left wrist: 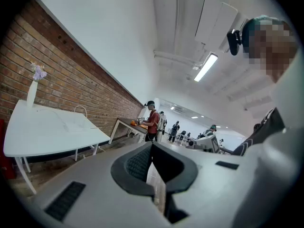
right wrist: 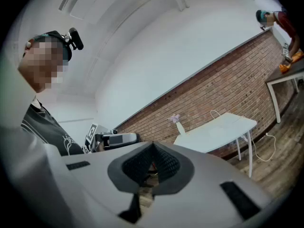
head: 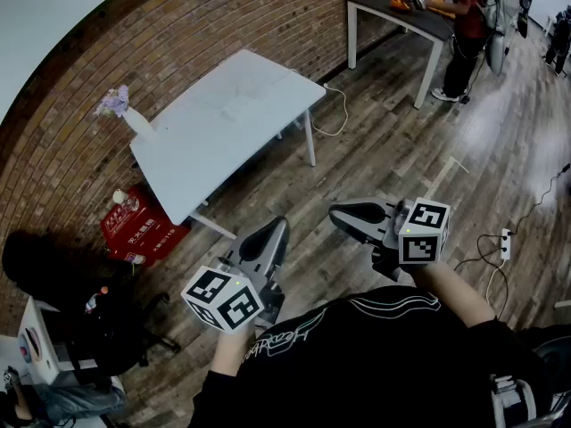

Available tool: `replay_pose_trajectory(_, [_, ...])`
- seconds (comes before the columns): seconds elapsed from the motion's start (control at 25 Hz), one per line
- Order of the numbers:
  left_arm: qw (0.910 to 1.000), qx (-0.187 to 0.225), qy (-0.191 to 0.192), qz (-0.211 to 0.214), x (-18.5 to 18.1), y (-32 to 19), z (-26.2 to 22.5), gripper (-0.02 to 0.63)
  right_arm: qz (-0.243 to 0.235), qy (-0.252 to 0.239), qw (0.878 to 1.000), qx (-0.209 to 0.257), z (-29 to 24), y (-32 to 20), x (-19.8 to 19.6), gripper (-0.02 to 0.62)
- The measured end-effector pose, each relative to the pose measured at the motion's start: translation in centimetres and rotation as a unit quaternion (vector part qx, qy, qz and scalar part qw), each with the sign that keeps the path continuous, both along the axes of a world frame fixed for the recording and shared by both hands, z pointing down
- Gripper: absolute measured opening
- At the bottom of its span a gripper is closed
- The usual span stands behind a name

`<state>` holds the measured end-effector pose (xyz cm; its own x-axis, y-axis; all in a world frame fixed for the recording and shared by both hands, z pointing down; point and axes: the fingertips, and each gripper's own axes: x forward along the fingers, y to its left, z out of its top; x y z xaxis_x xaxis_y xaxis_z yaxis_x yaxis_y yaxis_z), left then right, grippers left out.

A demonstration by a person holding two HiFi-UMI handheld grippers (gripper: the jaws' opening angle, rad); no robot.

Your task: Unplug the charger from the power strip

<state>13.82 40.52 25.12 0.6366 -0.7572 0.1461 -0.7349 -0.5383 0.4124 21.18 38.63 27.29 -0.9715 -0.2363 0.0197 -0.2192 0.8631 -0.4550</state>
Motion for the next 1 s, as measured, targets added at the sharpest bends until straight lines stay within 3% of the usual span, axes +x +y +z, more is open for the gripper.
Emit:
replay_pose_trajectory(0.32, [1.0000, 0.007, -0.002, 0.000, -1.7, 0.4, -0.2, 0.003, -0.001, 0.000, 1.000, 0.006, -0.2, 0.6, -1.6, -0.003])
replay_pose_trajectory(1.0, [0.9996, 0.016, 0.006, -0.024, -9.7, 1.6, -0.1, 0.003, -0.003, -0.022, 1.000, 0.019, -0.4, 1.3, -8.4, -0.003])
